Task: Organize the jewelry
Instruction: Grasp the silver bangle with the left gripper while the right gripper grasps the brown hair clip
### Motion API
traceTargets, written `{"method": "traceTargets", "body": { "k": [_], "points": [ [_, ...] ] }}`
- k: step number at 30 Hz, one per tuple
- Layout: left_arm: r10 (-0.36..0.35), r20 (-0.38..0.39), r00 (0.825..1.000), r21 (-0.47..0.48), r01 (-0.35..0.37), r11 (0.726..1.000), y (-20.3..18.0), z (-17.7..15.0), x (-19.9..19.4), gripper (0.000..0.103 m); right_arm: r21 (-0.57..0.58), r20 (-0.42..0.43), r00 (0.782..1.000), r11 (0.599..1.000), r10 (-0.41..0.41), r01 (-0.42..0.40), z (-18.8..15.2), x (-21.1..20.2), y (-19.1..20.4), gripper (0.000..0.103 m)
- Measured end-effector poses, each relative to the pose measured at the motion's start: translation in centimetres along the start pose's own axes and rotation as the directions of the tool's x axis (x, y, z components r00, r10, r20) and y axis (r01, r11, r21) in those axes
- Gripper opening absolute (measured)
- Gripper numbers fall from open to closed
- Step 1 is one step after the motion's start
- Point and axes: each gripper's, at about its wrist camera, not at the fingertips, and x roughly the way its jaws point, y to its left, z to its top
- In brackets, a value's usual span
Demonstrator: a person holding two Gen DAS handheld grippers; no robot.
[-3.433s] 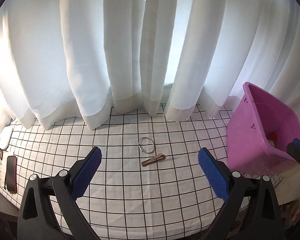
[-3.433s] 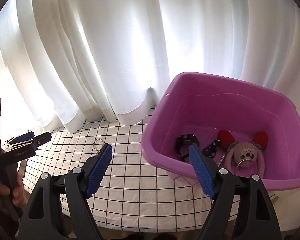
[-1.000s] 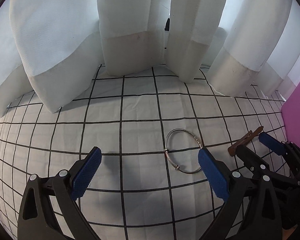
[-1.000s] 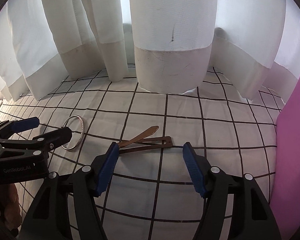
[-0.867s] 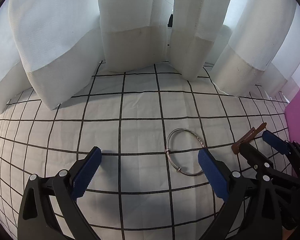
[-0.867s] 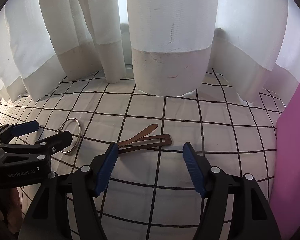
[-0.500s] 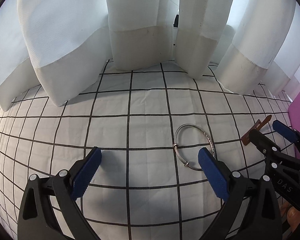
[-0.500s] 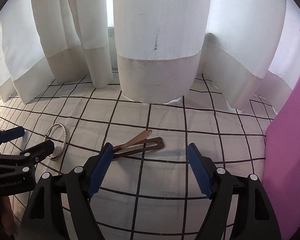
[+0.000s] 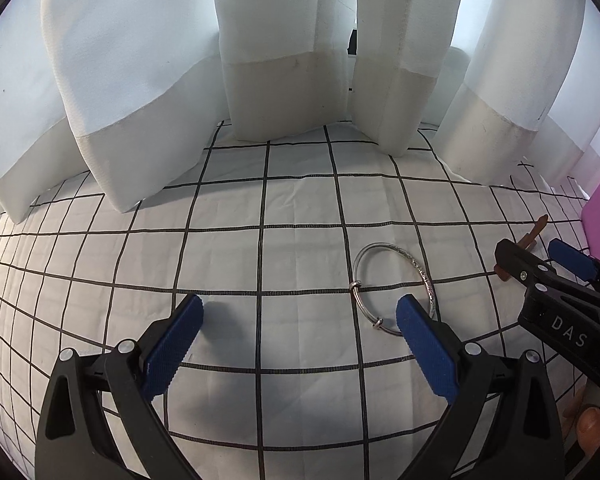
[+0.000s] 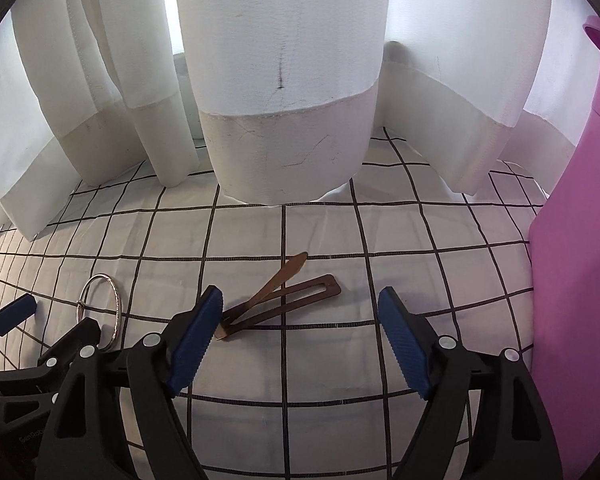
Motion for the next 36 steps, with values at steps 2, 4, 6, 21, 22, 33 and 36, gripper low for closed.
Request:
{"method": "traceTargets", "body": {
  "k": [2, 4, 6, 21, 22, 33, 36],
  "points": [
    [-0.001, 0.000, 1.000, -0.001, 0.001, 1.000, -0.1, -0.1, 0.0, 0.095, -0.017, 0.013, 1.000, 0.999, -0.027, 0.027, -0.5, -0.4, -0.2, 0.076],
    [-0.001, 0.000, 1.000, -0.002, 0.001, 1.000, 0.0, 0.1, -0.1, 0.095, -0.028, 0.018, 0.998, 0.998, -0.055, 0.056, -1.6, -0.9, 0.0, 0.076],
    [0.000, 0.000, 1.000, -0.002, 0.000, 1.000, 0.1, 0.3, 0.0, 0.095, -0.011, 0.011, 0.998, 0.998, -0.059, 0.059, -2.1, -1.2, -0.7, 0.076],
    [0.006, 0.016, 1.000, -0.012, -0.006, 1.000, -0.9, 0.8, 0.3, 0.095, 0.048, 0.014, 0.999, 0.998, -0.038, 0.037, -1.9, 0.1, -0.7, 0.075],
    [0.003, 0.022, 1.000, 0.000, -0.003, 1.000, -1.3, 0.8, 0.3, 0.092, 0.049, 0.015, 0.999, 0.998, -0.036, 0.035, -2.0, 0.1, -0.5, 0.073],
    [-0.100, 0.074, 0.992, 0.074, 0.094, 0.993, -3.9, 0.2, -1.2, 0.006, 0.059, 0.034, 0.999, 0.998, 0.002, -0.004, -2.4, -1.3, -2.0, 0.011],
    [-0.137, 0.073, 0.988, 0.018, 0.136, 0.991, -2.5, 0.2, -1.5, 0.006, 0.067, 0.045, 0.999, 0.997, 0.026, -0.029, -3.0, -1.9, -2.7, 0.010]
  ]
}}
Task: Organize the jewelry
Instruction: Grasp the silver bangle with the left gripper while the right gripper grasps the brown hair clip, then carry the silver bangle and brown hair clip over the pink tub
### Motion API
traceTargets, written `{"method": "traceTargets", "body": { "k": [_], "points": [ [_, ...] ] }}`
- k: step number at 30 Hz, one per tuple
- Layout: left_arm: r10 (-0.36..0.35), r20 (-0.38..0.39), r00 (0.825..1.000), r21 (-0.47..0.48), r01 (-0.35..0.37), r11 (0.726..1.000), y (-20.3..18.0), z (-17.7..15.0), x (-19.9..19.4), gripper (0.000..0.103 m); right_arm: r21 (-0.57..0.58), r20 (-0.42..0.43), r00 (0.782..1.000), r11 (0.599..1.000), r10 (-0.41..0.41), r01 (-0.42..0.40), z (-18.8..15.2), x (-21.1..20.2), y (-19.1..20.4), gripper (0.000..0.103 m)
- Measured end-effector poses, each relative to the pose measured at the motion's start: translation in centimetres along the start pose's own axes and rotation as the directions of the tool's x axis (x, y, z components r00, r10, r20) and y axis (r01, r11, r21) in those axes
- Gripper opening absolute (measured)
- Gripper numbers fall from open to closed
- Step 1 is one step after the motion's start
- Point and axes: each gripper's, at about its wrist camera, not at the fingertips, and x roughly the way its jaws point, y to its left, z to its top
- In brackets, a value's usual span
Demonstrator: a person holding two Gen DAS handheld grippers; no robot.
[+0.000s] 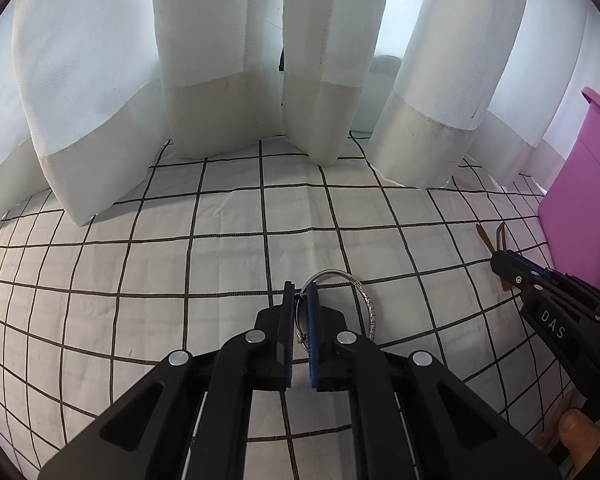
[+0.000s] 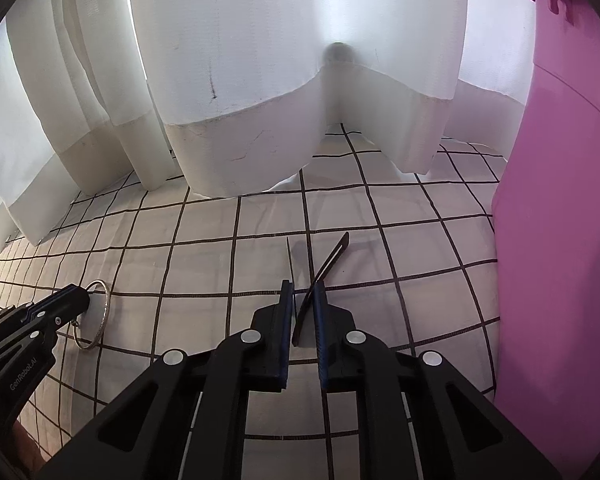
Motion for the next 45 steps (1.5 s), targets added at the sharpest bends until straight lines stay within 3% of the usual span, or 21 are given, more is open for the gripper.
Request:
{"method": "traceTargets", "body": {
  "k": [12, 29, 37, 45],
  "points": [
    [-0.019, 0.076, 0.997, -0.042, 0.022, 0.999, 3.5, -0.5, -4.0, 0.006, -0.031, 0.072, 0.995, 0.997, 0.066, -0.063, -3.1, -4.7, 0.5, 0.010],
    [-0.011, 0.141, 0.990, -0.001, 0.011, 1.000, 4.7, 0.7, -11.3, 0.006, -0.099, 0.149, 0.977, 0.985, 0.154, -0.140, 0.1, -12.9, 5.0, 0.010],
    [-0.051, 0.195, 0.980, 0.071, 0.038, 0.997, 2.6, 2.4, -16.5, 0.006, -0.102, 0.219, 0.964, 0.986, 0.151, -0.132, 1.6, -19.3, 5.1, 0.010],
    [-0.112, 0.250, 0.962, 0.150, 0.076, 0.986, -2.9, 4.0, -20.8, 0.006, -0.087, 0.282, 0.951, 0.991, 0.125, -0.105, 2.1, -24.8, 1.1, 0.010]
  ]
}}
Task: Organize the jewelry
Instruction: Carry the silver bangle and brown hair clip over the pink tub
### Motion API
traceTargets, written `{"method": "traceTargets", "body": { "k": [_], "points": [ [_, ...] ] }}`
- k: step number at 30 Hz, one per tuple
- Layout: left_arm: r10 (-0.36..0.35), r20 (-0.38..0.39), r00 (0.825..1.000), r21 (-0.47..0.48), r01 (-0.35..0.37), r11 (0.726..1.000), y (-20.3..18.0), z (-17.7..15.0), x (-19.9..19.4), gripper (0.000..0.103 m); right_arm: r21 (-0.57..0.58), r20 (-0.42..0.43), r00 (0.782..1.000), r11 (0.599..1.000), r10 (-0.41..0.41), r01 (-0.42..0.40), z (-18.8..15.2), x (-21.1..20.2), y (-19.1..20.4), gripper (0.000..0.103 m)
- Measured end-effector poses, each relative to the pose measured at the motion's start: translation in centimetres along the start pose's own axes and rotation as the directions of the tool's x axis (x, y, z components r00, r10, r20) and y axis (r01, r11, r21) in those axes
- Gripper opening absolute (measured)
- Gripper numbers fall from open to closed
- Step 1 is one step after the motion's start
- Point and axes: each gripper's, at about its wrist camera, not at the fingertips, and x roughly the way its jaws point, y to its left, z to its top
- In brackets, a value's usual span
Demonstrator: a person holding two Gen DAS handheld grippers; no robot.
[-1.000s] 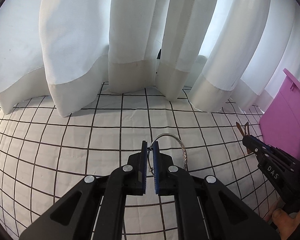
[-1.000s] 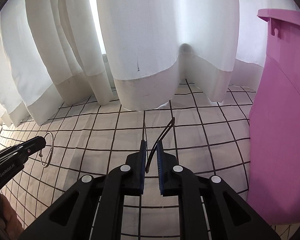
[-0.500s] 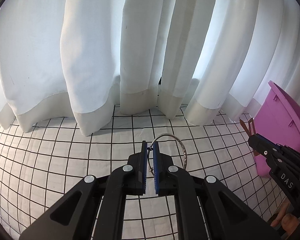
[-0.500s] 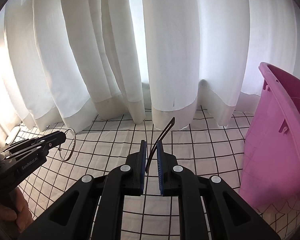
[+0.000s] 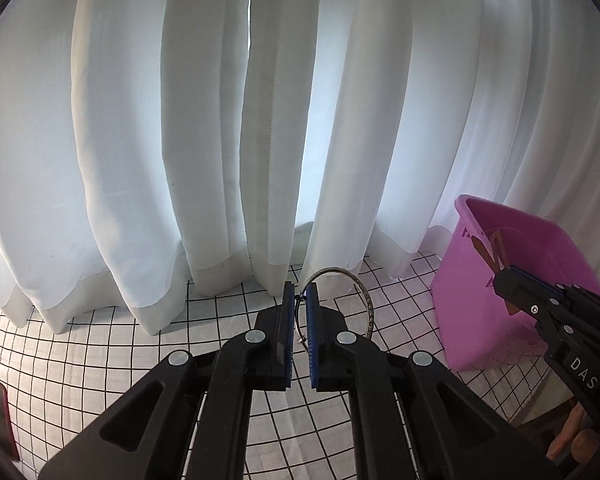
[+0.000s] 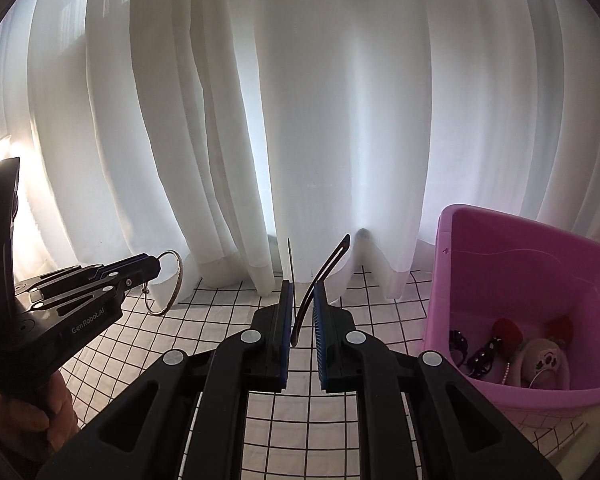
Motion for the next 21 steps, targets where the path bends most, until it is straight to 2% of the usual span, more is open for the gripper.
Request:
{"method": "traceTargets", "body": {
  "k": [6, 13, 21],
  "points": [
    [-0.061, 0.038, 0.997, 0.022, 0.060, 0.998, -6.8, 1.9, -0.8, 0.006, 0.009, 0.028, 0.999, 0.999, -0.031, 0.031, 1.4, -3.8, -6.1, 0.010],
    [-0.134, 0.050, 0.990, 0.049, 0.131, 0.990, -16.2, 3.8, 0.6, 0.006, 0.054, 0.041, 0.992, 0.992, -0.117, 0.115, 2.1, -7.2, -16.1, 0.010],
    [-0.179, -0.026, 0.983, 0.055, 0.180, 0.982, -25.0, 4.7, 5.3, 0.006, 0.123, -0.035, 0.983, 0.975, -0.181, 0.184, 0.9, -6.9, -26.2, 0.010]
  ]
}}
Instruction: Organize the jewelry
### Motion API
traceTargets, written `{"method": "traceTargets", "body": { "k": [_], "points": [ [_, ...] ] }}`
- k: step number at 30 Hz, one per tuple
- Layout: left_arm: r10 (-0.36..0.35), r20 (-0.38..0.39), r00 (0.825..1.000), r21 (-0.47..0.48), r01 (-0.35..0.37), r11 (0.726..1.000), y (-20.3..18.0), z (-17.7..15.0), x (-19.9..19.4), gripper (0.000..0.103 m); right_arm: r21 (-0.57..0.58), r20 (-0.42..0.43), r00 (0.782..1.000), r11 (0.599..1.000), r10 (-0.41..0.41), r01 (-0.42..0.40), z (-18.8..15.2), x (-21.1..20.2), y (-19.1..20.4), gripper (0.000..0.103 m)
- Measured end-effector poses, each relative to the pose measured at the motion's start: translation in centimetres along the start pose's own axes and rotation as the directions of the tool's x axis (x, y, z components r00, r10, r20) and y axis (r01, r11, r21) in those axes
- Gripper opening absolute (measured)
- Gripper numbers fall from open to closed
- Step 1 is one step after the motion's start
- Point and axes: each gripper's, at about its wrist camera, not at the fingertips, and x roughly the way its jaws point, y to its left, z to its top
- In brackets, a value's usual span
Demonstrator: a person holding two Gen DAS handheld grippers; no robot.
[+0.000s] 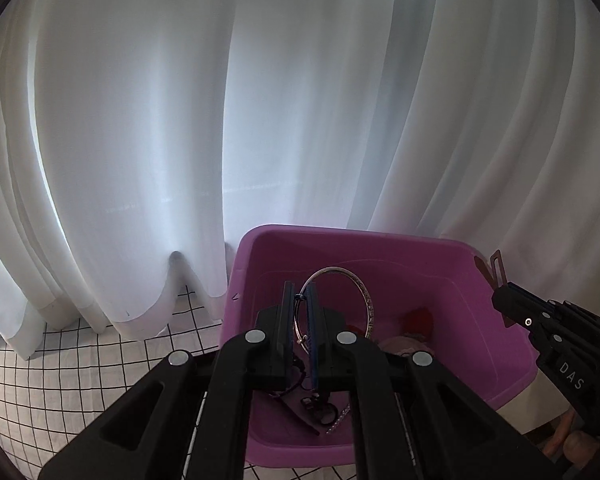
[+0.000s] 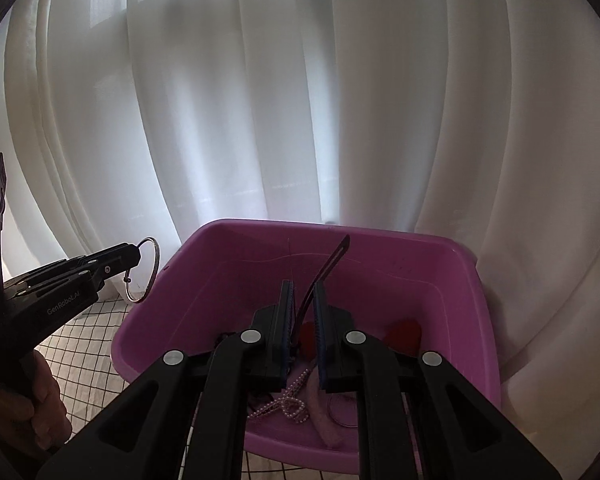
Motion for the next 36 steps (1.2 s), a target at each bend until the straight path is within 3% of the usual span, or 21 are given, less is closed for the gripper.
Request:
{"method": "traceTargets", "body": {
  "k": [8, 15, 16, 17, 20, 24, 28, 36],
  "points": [
    [0.037, -0.164, 0.986, -0.011, -0.039, 0.999, -3.6, -0.3, 6.4, 0.006, 0.067, -0.143, 0.989, 0.997, 0.047, -0.038, -0.8, 5.1, -4.8, 0.010],
    [0.073, -0.330, 0.941, -0.021, -0.085, 0.996, -4.3, -1.7, 10.3, 0.009, 0.081, -0.282, 0.957, 0.995, 0.073, -0.052, -2.1, 9.0, -5.7, 0.011],
    [0.084, -0.336, 0.938, -0.017, -0.096, 0.995, -4.3, -1.8, 10.5, 0.012, 0.076, -0.301, 0.951, 0.996, 0.070, -0.049, -2.2, 9.3, -5.8, 0.015],
    [0.092, -0.338, 0.937, -0.016, -0.104, 0.994, -4.4, -1.9, 10.6, 0.024, 0.074, -0.312, 0.948, 0.996, 0.068, -0.047, -2.3, 9.7, -5.8, 0.030],
    [0.122, -0.337, 0.934, -0.008, -0.132, 0.991, -4.7, -1.9, 10.6, 0.057, 0.061, -0.318, 0.945, 0.996, 0.079, -0.063, -2.1, 9.9, -5.5, 0.057],
    [0.143, -0.337, 0.931, 0.009, -0.149, 0.989, -5.1, -2.0, 10.4, 0.065, 0.054, -0.330, 0.942, 0.997, 0.066, -0.051, -2.3, 10.0, -5.4, 0.059],
    [0.161, -0.342, 0.926, -0.005, -0.173, 0.985, -4.5, -1.8, 10.1, 0.083, 0.043, -0.342, 0.938, 0.998, 0.057, -0.045, -2.4, 10.4, -5.5, 0.064],
    [0.181, -0.340, 0.923, 0.001, -0.192, 0.981, -4.4, -1.5, 9.9, 0.084, 0.041, -0.345, 0.937, 0.998, 0.060, -0.049, -2.5, 10.3, -5.5, 0.067]
  ]
}}
